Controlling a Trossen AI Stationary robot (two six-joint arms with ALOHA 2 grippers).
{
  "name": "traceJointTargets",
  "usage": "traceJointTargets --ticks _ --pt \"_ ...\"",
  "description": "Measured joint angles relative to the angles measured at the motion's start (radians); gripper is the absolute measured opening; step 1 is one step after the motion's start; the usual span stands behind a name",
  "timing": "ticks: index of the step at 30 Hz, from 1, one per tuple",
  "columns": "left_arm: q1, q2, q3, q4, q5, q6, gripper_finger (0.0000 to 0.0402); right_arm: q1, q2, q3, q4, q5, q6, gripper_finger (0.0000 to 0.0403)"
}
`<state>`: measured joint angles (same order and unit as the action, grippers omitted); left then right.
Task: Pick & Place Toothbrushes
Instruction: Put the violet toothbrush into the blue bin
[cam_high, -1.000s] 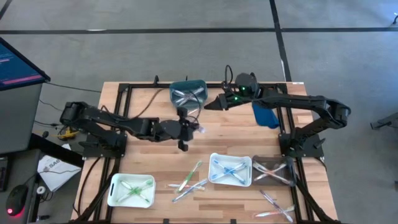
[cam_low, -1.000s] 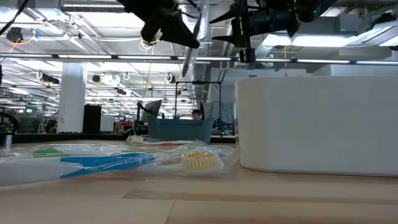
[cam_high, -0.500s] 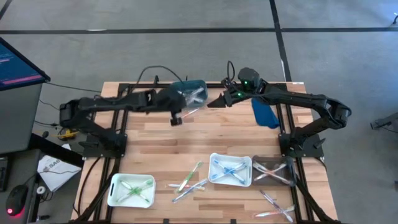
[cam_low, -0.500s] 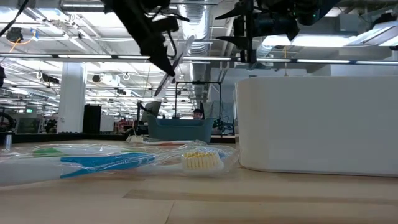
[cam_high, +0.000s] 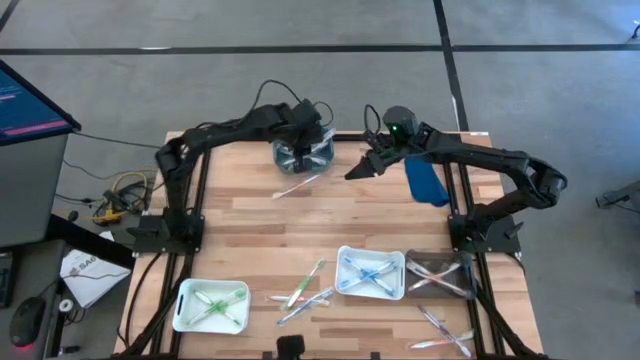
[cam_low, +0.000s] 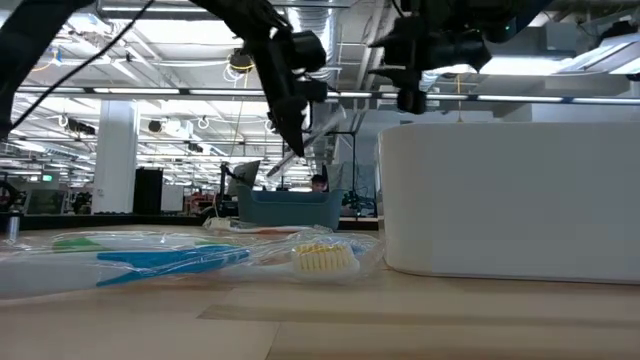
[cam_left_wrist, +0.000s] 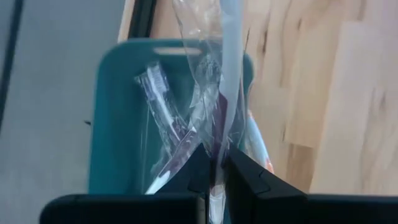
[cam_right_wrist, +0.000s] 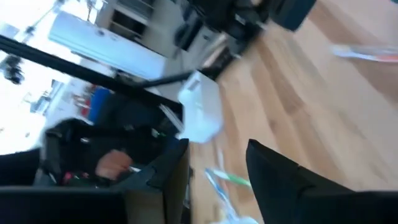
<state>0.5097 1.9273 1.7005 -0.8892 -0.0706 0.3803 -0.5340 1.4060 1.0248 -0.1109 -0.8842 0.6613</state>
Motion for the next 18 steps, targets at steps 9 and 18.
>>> traceJointTargets --ticks 9,18 --pt "0.019 0.102 0.046 -0.063 -0.002 -0.020 0.0015 -0.043 -0.135 0.000 -0.400 0.361 -0.457 0.0106" --pt "0.038 0.164 0.046 -0.082 -0.044 -0.048 0.0015 -0.030 -0.205 0.000 -0.367 0.512 -0.567 0.0086"
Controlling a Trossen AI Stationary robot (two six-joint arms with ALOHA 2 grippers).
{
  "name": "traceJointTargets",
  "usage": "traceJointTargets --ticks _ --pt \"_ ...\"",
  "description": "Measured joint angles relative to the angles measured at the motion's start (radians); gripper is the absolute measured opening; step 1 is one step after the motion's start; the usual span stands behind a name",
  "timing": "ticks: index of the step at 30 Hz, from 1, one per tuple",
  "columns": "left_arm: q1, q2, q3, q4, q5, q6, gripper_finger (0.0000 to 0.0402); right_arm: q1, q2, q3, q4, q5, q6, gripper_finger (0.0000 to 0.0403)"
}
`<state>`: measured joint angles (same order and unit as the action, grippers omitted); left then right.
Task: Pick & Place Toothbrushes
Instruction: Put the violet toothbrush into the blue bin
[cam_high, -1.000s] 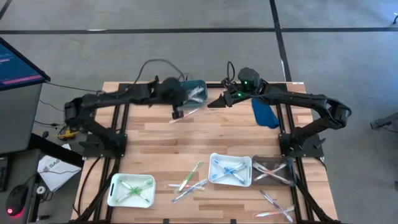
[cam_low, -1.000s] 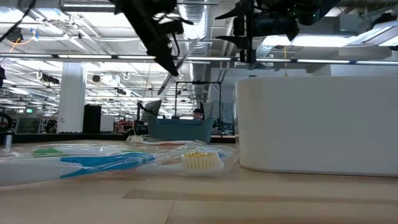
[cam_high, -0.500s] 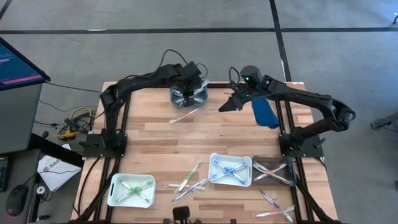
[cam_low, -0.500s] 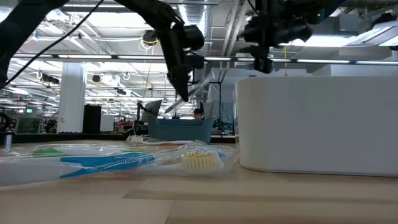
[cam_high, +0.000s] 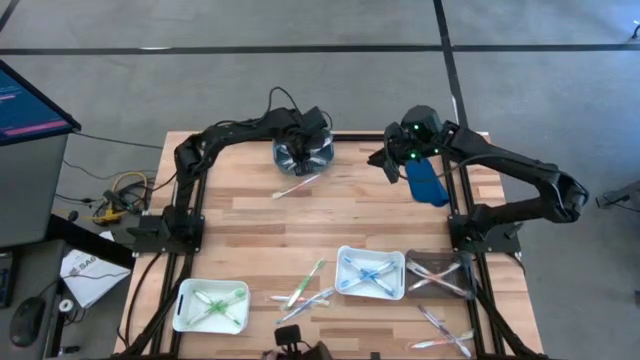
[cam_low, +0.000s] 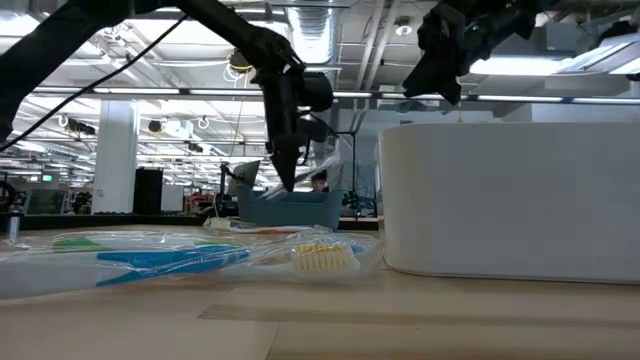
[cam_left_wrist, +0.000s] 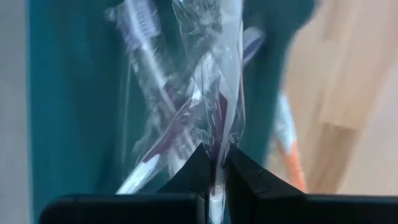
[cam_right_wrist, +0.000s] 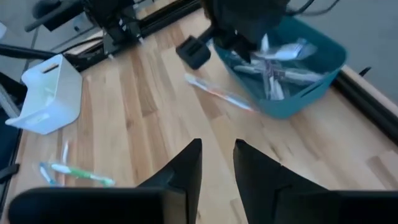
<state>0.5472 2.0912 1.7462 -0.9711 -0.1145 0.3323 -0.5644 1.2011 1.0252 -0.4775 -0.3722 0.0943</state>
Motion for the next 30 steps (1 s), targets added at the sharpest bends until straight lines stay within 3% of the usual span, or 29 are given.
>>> traceJointTargets --ticks 15,30 --pt "0.068 0.013 -0.002 0.016 -0.012 -0.013 0.0019 0.013 0.018 0.000 0.085 0.007 0.056 0.0087" --pt "0.065 0.013 -0.103 0.122 -0.011 0.033 0.0033 0.013 0.018 0.000 0.114 0.009 0.053 0.0087"
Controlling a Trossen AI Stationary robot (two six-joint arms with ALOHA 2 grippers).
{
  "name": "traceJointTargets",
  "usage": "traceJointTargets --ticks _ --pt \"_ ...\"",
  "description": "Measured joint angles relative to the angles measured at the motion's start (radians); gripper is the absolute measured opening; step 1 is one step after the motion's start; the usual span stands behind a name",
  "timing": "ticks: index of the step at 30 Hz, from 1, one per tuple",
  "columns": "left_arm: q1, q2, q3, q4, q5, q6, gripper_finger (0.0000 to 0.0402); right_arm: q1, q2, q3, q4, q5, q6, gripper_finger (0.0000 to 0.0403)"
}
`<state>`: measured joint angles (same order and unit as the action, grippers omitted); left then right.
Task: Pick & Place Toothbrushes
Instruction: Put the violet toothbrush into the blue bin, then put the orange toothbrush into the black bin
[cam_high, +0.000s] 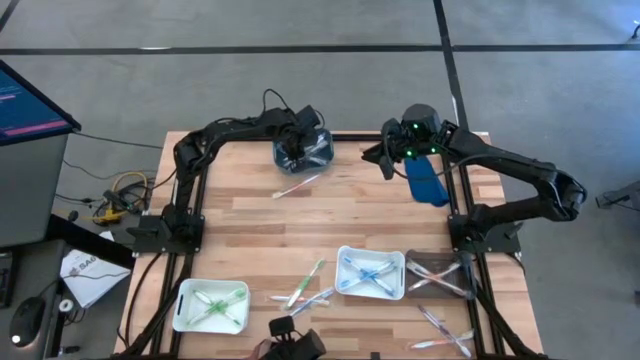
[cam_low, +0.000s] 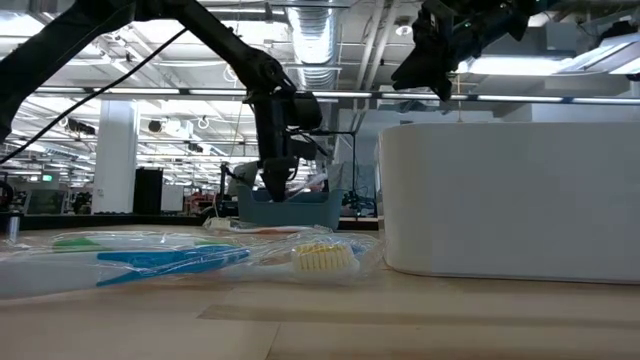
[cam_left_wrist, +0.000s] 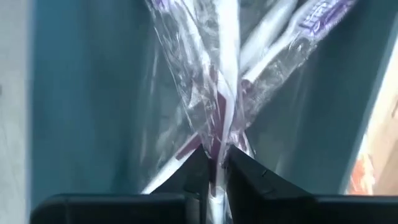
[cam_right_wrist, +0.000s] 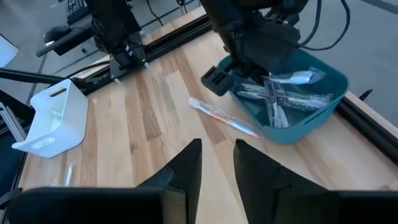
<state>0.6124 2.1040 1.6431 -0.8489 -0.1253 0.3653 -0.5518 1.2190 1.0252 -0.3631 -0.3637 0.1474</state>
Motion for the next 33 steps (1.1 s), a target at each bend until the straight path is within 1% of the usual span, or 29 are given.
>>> traceJointTargets --ticks 8,10,15,19,24,26,33 --pt "-0.016 0.000 -0.003 0.079 -0.008 0.001 0.0090 0.000 0.000 0.000 0.002 0.000 0.000 0.0087" --pt "-0.024 0.000 -0.003 0.088 -0.045 0.001 0.0108 0.000 0.000 0.000 0.002 0.000 0.000 0.0087" --pt "-0.037 -0.013 -0.003 0.092 -0.173 0.028 0.0155 0.000 0.000 0.000 0.002 0.000 0.003 0.0087" --pt "-0.035 -0.053 -0.003 0.093 -0.198 0.034 0.0185 -0.002 0.000 0.000 0.002 0.001 0.002 0.0087" --pt "-0.038 -0.123 -0.003 0.128 -0.182 -0.008 0.0201 -0.016 0.000 0.000 0.005 0.002 0.000 0.0087" --pt "-0.045 -0.153 -0.003 0.145 -0.180 -0.036 0.0203 -0.026 0.000 0.000 0.005 0.002 -0.008 0.0087" --pt "-0.087 -0.259 -0.003 0.200 -0.117 -0.124 0.0205 -0.050 0.000 0.000 0.005 0.003 -0.042 0.0087"
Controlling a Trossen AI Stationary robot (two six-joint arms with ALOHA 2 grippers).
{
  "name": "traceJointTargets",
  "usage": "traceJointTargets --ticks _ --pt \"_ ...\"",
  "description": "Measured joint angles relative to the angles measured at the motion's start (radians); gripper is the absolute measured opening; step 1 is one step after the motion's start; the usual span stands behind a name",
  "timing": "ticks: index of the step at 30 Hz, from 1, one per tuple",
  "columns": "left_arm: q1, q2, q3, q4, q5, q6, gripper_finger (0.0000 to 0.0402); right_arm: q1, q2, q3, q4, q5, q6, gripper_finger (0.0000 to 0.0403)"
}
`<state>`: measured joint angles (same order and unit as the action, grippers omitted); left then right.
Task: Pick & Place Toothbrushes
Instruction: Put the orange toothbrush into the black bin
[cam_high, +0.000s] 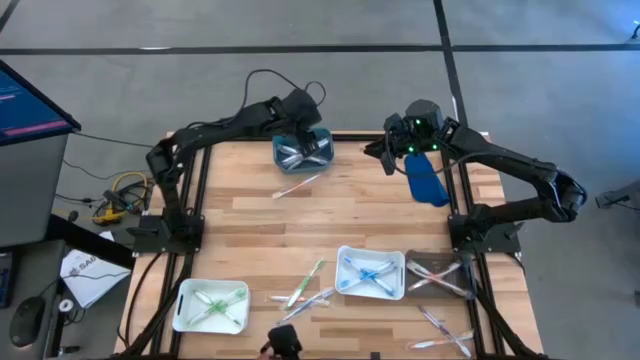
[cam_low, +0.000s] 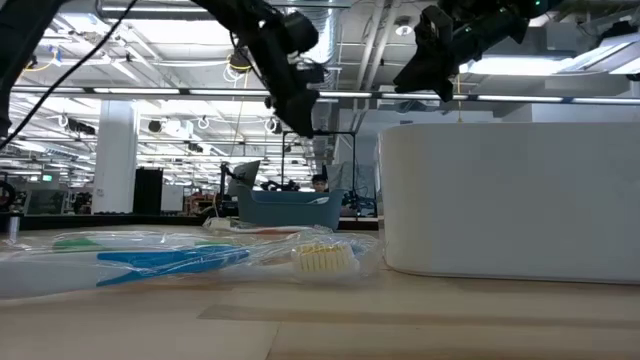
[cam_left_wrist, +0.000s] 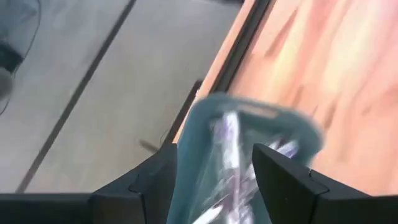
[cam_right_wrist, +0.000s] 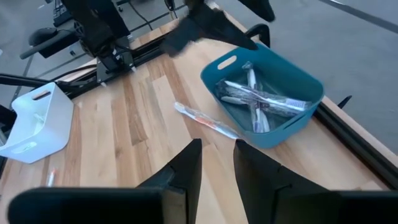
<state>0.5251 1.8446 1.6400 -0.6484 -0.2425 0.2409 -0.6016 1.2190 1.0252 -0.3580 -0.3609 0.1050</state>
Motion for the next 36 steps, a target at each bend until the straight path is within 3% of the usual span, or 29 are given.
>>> traceJointTargets --ticks 9,12,17,20,26,32,36 --pt "-0.097 -0.069 0.000 0.007 0.172 -0.196 0.0190 -0.001 0.000 0.000 0.000 0.000 0.000 0.0087" --pt "-0.152 -0.071 -0.038 0.039 0.169 -0.277 0.0144 -0.001 0.000 0.000 0.000 0.000 0.000 0.0087" --pt "-0.240 -0.071 -0.187 0.129 0.152 -0.337 0.0019 -0.001 0.000 0.000 0.000 0.000 0.000 0.0087" --pt "-0.277 -0.072 -0.270 0.136 0.073 -0.375 0.0008 -0.001 0.000 0.000 0.000 0.000 0.000 0.0087" --pt "-0.336 -0.153 -0.489 0.174 -0.246 -0.378 0.0001 -0.001 0.000 0.000 -0.001 0.000 0.000 0.0087" --pt "-0.362 -0.262 -0.732 0.355 -0.251 -0.486 0.0001 -0.001 0.000 0.000 -0.001 0.000 0.000 0.0087" --pt "-0.361 -0.294 -0.804 0.362 -0.276 -0.547 0.0001 -0.001 0.000 0.000 0.000 0.000 0.000 0.0087"
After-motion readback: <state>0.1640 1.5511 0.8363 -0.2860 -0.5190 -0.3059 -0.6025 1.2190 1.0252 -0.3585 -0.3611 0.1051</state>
